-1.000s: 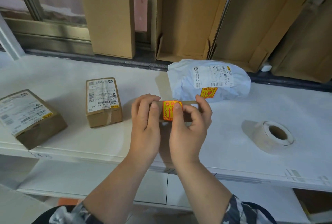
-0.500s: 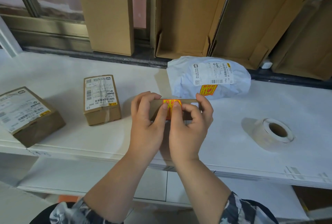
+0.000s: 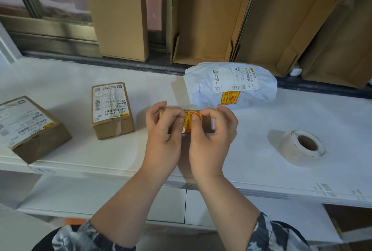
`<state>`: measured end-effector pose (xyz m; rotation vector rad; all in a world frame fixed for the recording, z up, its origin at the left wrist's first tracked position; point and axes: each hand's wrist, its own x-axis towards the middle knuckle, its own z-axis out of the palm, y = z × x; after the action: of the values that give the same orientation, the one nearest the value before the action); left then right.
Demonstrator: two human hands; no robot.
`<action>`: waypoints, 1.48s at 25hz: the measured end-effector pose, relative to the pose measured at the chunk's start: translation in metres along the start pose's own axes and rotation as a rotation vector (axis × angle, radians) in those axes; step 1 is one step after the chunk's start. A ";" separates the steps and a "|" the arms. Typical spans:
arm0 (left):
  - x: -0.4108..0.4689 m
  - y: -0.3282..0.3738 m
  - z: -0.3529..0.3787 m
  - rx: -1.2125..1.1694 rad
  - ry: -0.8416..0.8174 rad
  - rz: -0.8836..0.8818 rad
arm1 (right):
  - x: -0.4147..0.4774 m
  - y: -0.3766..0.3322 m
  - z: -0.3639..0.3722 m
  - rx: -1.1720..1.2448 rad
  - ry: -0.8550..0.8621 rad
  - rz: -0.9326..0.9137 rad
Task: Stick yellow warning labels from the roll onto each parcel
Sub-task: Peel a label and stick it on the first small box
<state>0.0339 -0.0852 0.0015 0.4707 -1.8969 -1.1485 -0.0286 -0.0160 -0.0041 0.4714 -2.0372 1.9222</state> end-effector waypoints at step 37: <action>0.026 -0.021 -0.086 0.515 0.018 -0.107 | 0.013 0.003 0.050 -0.506 -0.398 -0.403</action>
<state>0.0871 -0.1600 0.0148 0.8675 -2.1693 -0.7041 -0.0412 -0.0659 -0.0045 1.0908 -2.3275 1.0908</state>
